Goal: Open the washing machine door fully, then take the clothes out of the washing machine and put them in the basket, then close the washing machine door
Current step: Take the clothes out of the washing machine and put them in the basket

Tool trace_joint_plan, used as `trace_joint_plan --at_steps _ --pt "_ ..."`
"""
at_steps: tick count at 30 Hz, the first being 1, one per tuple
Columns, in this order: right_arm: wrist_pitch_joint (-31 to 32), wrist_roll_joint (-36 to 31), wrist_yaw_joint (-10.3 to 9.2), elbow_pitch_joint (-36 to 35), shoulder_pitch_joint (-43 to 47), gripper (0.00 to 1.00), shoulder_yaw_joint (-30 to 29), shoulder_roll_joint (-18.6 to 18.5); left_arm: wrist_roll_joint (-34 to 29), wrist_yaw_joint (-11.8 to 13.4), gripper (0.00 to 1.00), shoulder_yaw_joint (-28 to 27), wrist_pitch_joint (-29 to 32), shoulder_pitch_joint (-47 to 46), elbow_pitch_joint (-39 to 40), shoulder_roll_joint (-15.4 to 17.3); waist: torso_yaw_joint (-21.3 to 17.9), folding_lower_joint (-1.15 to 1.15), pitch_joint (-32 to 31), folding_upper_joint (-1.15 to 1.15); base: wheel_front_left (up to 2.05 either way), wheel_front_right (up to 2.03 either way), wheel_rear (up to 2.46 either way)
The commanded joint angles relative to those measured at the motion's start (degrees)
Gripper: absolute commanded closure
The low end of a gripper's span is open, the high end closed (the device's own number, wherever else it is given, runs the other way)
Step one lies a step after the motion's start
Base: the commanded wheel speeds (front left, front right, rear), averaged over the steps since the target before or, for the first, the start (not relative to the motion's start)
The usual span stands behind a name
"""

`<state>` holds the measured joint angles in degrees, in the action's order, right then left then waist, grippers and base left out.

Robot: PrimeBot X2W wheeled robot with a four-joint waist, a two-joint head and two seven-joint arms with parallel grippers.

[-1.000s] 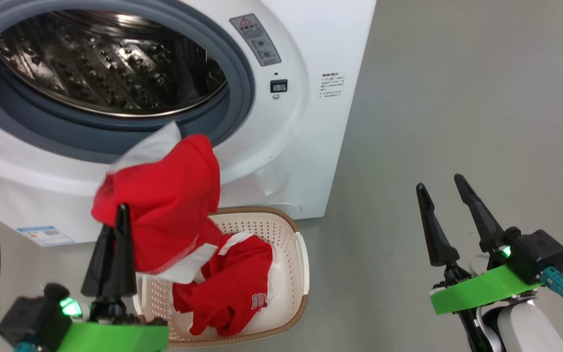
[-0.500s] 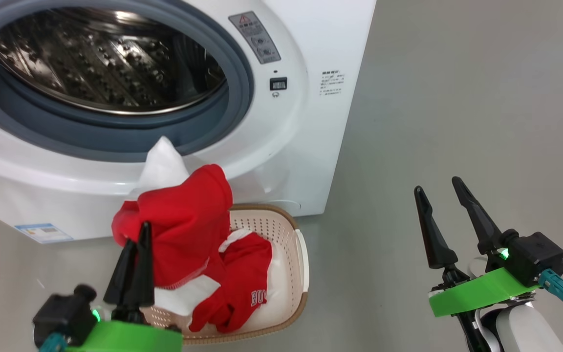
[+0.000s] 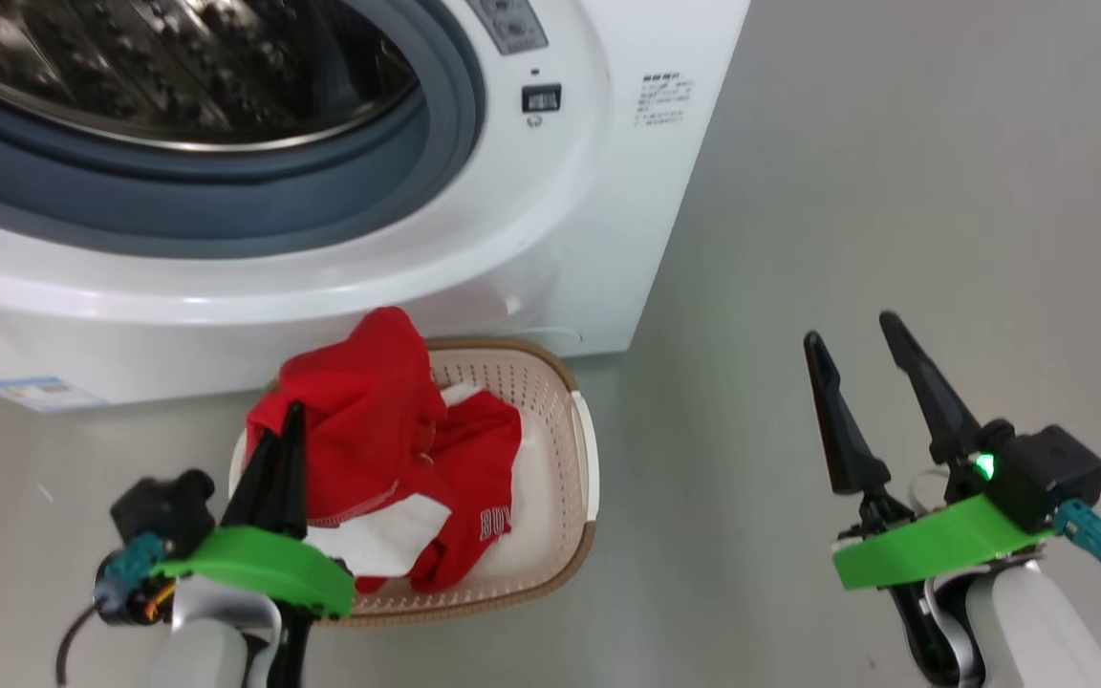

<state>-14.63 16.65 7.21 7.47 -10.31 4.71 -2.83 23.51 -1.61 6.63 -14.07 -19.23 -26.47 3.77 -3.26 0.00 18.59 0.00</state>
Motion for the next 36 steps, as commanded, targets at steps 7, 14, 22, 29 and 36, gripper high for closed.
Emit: trace_joint_plan --at_steps 7,14,22,29,36 --pt "-0.37 0.07 0.28 -1.39 -3.06 0.0 1.93 -0.05 1.83 -2.26 1.0 -0.98 2.68 -8.61 -11.72 1.28 -1.15 0.0 5.48 0.0 0.0 0.0 0.0" --pt "-0.37 0.6 0.28 -1.46 -4.81 0.0 2.35 -0.05 2.45 -3.2 1.0 0.26 8.31 -15.95 -22.58 2.18 -2.25 0.0 9.56 0.0 0.0 0.0 0.0" --pt "-0.37 1.45 0.28 -1.73 -7.1 0.0 3.19 -0.05 4.19 -4.42 1.0 0.67 13.62 -22.25 -31.79 3.26 -4.02 0.0 14.13 0.0 0.0 0.0 0.0" --pt "-0.37 1.98 0.28 -2.43 -8.07 0.0 2.77 -0.05 5.71 -5.12 1.0 0.6 14.13 -25.37 -36.9 3.46 -5.22 0.0 17.21 0.0 0.0 0.0 0.0" --pt "-0.37 2.94 0.28 -2.51 -9.09 0.0 3.51 -0.05 4.97 -5.58 1.0 3.14 15.42 -28.22 -42.56 3.73 -6.49 0.0 19.46 0.0 0.0 0.0 0.0"
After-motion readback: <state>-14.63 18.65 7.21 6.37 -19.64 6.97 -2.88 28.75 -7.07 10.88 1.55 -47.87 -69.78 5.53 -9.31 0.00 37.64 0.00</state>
